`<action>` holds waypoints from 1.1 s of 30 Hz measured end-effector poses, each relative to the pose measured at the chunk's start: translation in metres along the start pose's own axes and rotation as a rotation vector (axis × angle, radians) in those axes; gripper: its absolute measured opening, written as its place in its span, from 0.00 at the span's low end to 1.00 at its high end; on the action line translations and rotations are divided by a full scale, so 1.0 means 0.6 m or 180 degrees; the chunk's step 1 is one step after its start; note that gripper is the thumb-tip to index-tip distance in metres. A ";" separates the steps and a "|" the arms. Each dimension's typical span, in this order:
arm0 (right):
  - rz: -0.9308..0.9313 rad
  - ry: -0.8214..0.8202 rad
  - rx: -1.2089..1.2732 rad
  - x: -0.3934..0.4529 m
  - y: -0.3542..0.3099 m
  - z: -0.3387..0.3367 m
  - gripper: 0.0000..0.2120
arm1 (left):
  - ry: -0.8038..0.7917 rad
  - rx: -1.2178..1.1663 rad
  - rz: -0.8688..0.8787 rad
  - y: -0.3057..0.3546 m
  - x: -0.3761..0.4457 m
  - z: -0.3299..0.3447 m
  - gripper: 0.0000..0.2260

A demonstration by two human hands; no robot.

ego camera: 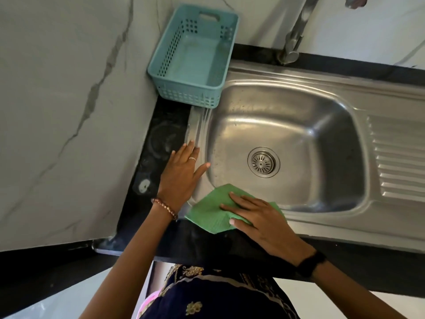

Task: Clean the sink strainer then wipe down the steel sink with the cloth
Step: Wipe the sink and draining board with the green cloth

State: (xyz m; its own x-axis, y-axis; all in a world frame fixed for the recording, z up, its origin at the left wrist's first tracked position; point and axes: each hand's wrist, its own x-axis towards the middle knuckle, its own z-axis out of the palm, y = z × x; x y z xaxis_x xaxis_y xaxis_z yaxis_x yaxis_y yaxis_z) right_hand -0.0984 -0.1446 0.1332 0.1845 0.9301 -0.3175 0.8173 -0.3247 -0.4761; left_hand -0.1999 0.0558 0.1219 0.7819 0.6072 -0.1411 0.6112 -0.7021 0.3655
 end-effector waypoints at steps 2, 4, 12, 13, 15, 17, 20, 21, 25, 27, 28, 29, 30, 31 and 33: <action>-0.0035 0.0053 -0.0140 0.021 -0.017 0.000 0.21 | 0.0123 0.0113 0.0029 0.000 -0.006 0.004 0.28; -0.0021 0.0117 -0.0207 0.049 -0.033 0.007 0.22 | 0.0080 -0.0136 0.0017 -0.001 -0.005 -0.004 0.28; 0.0868 0.0941 0.1157 0.219 -0.091 0.027 0.22 | -0.0027 -0.0994 -0.0161 0.007 0.006 -0.027 0.28; 0.0906 0.1002 0.1330 0.241 -0.083 0.015 0.23 | 0.0011 -0.0923 -0.0242 0.010 0.007 -0.024 0.29; 0.0967 0.1027 0.1503 0.282 -0.062 -0.018 0.24 | 0.0005 -0.0726 -0.0348 0.012 0.009 -0.015 0.30; 0.0978 0.1039 0.1535 0.305 -0.049 -0.042 0.24 | -0.0071 -0.0715 -0.0382 0.013 0.012 -0.012 0.29; 0.0610 0.1049 0.1532 0.271 -0.055 -0.028 0.24 | 0.0104 -0.0882 -0.0287 0.015 0.022 -0.022 0.28; 0.0477 0.1002 0.1556 0.248 -0.058 -0.013 0.24 | 0.0262 -0.0857 -0.0199 0.017 0.029 -0.028 0.28; 0.0342 0.0627 0.1231 0.179 -0.066 0.038 0.22 | 0.0885 -0.0358 0.0221 0.034 0.078 -0.058 0.29; 0.0387 0.0664 0.1223 0.173 -0.068 0.046 0.22 | 0.0953 0.0059 0.0349 0.045 0.112 -0.074 0.30; 0.0404 0.0714 0.1281 0.175 -0.069 0.047 0.23 | 0.0905 0.0274 0.0363 0.050 0.130 -0.080 0.31; 0.0412 0.0769 0.1356 0.180 -0.071 0.045 0.24 | 0.0844 0.0468 0.0347 0.052 0.149 -0.086 0.31; 0.0419 0.0824 0.1428 0.186 -0.073 0.044 0.24 | 0.0784 0.0600 0.0306 0.053 0.165 -0.093 0.30; 0.0432 0.0879 0.1517 0.194 -0.073 0.041 0.24 | 0.0752 0.0632 0.0261 0.054 0.182 -0.101 0.27; 0.0442 0.0981 0.1755 0.216 -0.067 0.034 0.25 | 0.0842 0.0541 0.0255 0.054 0.205 -0.123 0.17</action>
State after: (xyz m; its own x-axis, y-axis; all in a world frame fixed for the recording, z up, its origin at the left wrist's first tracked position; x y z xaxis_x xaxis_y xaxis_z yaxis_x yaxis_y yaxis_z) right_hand -0.1186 -0.0145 0.0946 0.4836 0.8532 -0.1955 0.3892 -0.4097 -0.8251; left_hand -0.0927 0.1352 0.1846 0.7830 0.6075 0.1340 0.5781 -0.7901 0.2039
